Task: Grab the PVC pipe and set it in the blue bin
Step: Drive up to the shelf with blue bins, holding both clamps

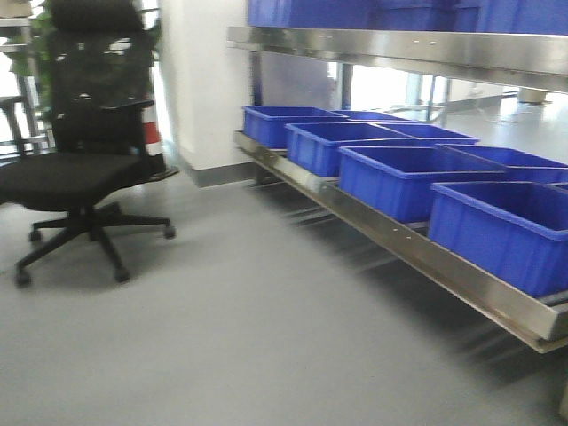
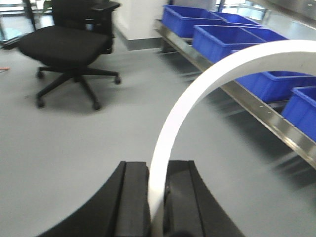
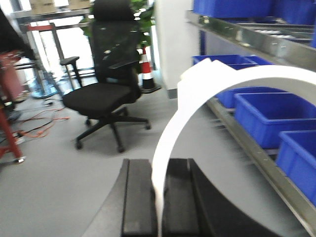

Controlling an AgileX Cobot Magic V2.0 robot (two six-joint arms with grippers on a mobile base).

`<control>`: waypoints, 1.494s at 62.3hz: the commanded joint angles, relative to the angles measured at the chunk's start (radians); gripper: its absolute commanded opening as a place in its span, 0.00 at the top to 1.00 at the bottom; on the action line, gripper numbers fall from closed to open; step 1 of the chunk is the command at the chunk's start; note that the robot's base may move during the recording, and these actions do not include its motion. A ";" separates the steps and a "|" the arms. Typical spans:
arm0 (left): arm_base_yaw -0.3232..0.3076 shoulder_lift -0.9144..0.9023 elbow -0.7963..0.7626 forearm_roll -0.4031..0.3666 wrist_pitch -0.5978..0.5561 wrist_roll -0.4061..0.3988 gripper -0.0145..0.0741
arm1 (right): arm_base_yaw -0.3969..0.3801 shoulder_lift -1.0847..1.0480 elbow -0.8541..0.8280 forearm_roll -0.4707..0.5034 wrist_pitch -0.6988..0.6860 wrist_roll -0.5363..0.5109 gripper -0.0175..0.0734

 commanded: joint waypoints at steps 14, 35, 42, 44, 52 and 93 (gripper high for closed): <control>0.003 -0.006 0.000 -0.003 -0.026 -0.008 0.96 | -0.001 -0.005 0.001 -0.004 -0.026 -0.001 0.98; 0.003 -0.006 0.000 -0.003 -0.026 -0.008 0.96 | -0.001 -0.005 0.001 -0.004 -0.026 -0.001 0.98; 0.003 -0.006 0.000 -0.003 -0.026 -0.008 0.96 | -0.001 -0.005 0.001 -0.004 -0.026 -0.001 0.98; 0.003 -0.006 0.000 -0.003 -0.026 -0.008 0.96 | -0.001 -0.005 0.001 -0.004 -0.026 -0.001 0.98; 0.003 -0.006 0.000 -0.003 -0.026 -0.008 0.96 | -0.001 -0.005 0.001 -0.004 -0.026 -0.001 0.98; 0.003 -0.006 0.000 -0.003 -0.026 -0.008 0.96 | -0.001 -0.005 0.001 -0.004 -0.026 -0.001 0.98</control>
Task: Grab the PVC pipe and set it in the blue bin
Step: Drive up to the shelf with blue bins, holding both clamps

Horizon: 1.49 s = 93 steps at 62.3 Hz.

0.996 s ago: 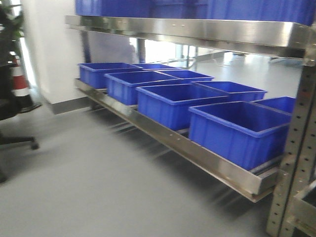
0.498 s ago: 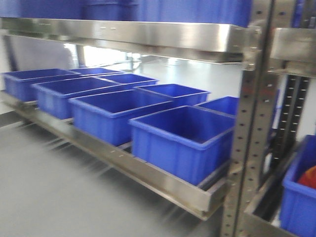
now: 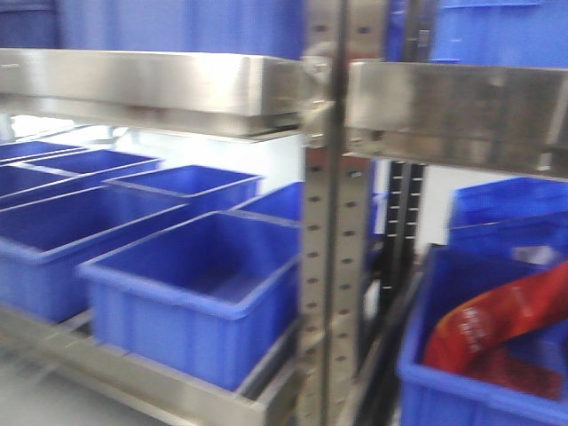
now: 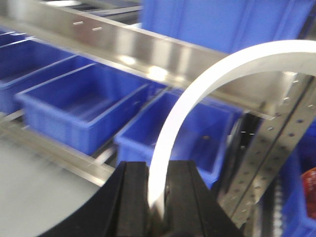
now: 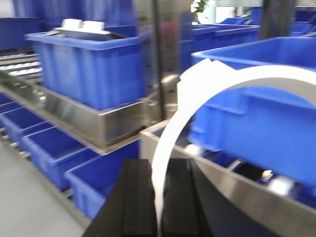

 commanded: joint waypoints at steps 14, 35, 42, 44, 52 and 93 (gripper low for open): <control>0.003 -0.006 0.000 -0.005 -0.026 -0.008 0.96 | -0.001 -0.005 0.001 -0.004 -0.026 -0.001 0.98; 0.003 -0.006 0.000 -0.005 -0.026 -0.008 0.96 | -0.001 -0.005 0.001 -0.004 -0.026 -0.001 0.98; 0.003 -0.006 0.000 -0.005 -0.026 -0.008 0.96 | -0.001 -0.005 0.001 -0.004 -0.026 -0.001 0.98; 0.003 -0.006 0.000 -0.005 -0.026 -0.008 0.96 | -0.001 -0.005 0.001 -0.004 -0.026 -0.001 0.98; 0.003 -0.006 0.000 -0.005 -0.026 -0.008 0.96 | -0.001 -0.005 0.001 -0.004 -0.026 -0.001 0.98; 0.003 -0.006 0.000 -0.005 -0.026 -0.008 0.96 | -0.001 -0.005 0.001 -0.004 -0.026 -0.001 0.98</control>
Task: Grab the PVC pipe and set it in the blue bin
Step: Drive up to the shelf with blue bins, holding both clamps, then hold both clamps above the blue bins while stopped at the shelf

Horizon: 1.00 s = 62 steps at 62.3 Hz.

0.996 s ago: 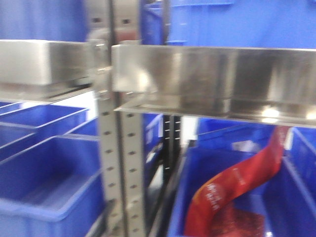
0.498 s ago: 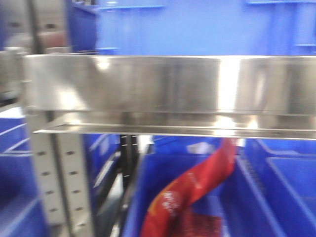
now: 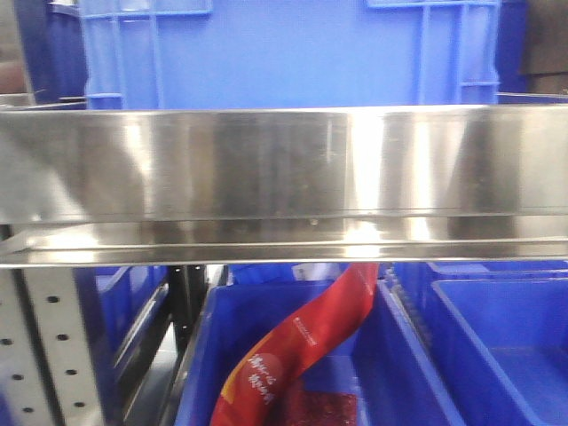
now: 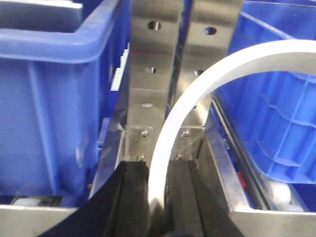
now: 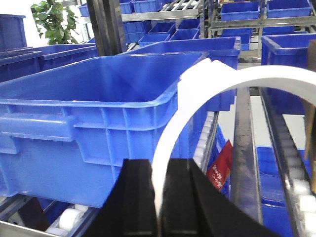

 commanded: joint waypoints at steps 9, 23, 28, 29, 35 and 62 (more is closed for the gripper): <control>0.003 -0.006 0.000 -0.005 -0.026 -0.008 0.96 | -0.001 -0.005 0.001 -0.004 -0.026 -0.001 0.98; 0.003 -0.006 0.000 -0.005 -0.026 -0.008 0.96 | -0.001 -0.005 0.001 -0.004 -0.026 -0.001 0.98; 0.003 -0.006 0.000 -0.005 -0.026 -0.008 0.96 | -0.001 -0.005 0.001 -0.004 -0.026 -0.001 0.98; 0.003 -0.006 0.000 -0.005 -0.026 -0.008 0.96 | -0.001 -0.005 0.001 -0.004 -0.026 -0.001 0.98; 0.003 -0.006 0.000 -0.005 -0.026 -0.008 0.96 | -0.001 -0.005 0.001 -0.004 -0.026 -0.001 0.98; 0.003 -0.006 0.000 0.104 -0.026 0.015 0.96 | -0.001 -0.005 0.001 -0.004 -0.026 -0.001 0.98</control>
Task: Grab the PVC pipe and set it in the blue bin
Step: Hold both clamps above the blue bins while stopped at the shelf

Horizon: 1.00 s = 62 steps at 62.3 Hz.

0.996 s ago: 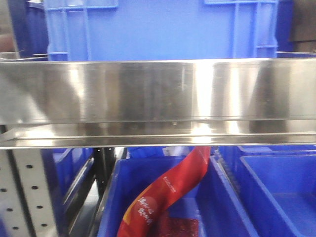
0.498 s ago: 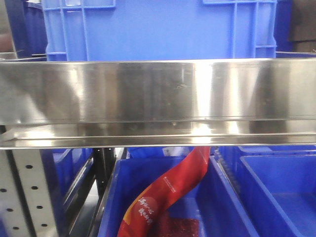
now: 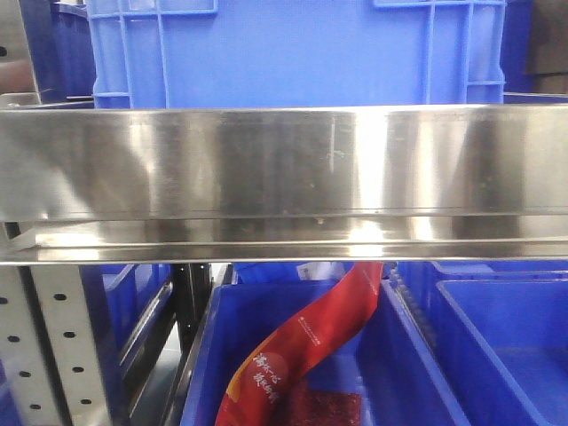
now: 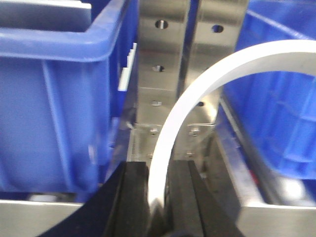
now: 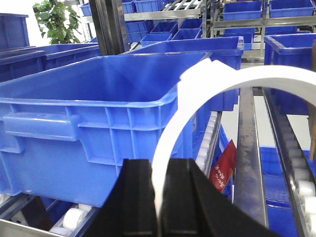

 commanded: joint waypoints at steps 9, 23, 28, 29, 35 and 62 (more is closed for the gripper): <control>0.003 -0.006 0.000 0.047 -0.026 0.006 0.96 | -0.001 -0.005 0.001 -0.004 -0.026 -0.001 0.98; 0.003 -0.006 0.000 0.047 -0.026 0.006 0.96 | -0.001 -0.005 0.001 -0.004 -0.026 -0.001 0.98; 0.003 -0.006 0.000 0.047 -0.026 0.006 0.96 | -0.001 -0.005 0.001 -0.004 -0.026 -0.001 0.98; 0.003 -0.006 0.000 0.047 -0.026 0.006 0.96 | -0.001 -0.005 0.001 -0.004 -0.026 -0.001 0.98; 0.003 -0.006 0.000 0.047 -0.031 0.006 0.96 | -0.001 -0.005 0.001 -0.004 -0.026 -0.001 0.98; 0.003 -0.006 0.000 0.047 -0.117 0.006 0.96 | -0.001 -0.005 0.001 -0.002 -0.028 -0.001 0.98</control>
